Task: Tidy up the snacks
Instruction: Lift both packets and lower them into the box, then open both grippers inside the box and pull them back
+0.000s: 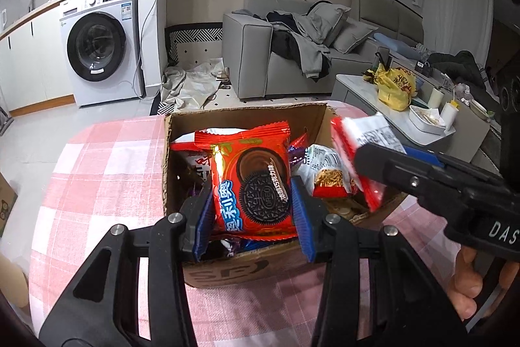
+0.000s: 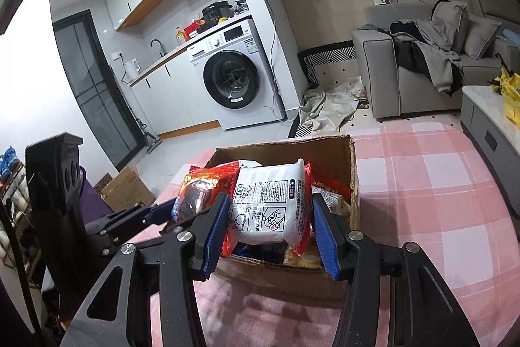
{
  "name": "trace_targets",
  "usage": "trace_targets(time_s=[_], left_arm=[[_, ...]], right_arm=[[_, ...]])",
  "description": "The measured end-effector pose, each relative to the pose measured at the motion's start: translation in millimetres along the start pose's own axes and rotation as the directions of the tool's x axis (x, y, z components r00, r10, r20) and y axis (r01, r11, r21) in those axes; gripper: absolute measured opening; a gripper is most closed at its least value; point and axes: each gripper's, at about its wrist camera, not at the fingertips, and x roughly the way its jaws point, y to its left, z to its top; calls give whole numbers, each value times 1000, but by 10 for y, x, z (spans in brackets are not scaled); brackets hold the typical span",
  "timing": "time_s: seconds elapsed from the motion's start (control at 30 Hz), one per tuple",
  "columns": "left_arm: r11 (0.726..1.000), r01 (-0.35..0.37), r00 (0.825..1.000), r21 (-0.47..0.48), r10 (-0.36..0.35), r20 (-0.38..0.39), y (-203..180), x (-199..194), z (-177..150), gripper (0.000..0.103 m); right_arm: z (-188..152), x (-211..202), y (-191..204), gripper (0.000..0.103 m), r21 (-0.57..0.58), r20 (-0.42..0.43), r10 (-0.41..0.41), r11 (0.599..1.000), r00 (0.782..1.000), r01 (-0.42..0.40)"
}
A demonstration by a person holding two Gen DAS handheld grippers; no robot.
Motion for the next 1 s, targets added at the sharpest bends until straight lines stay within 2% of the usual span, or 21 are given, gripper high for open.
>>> trace_targets(time_s=[0.27,0.57,0.83,1.0], left_arm=[[1000,-8,1000,-4,8,-11,-54,241,59,41],[999,-19,1000,-27,18,-20,31,425,51,41],[999,-26,999,-43,25,-24,151,459,29,41],[999,-26,999,-44,25,-26,172,437,26,41]], right_arm=[[66,164,-8,51,30,13,-3,1000,1000,2],[101,425,-57,51,34,-16,-31,999,999,31],[112,563,-85,52,37,-27,-27,999,999,28],[104,513,-79,56,25,-20,-29,999,999,29]])
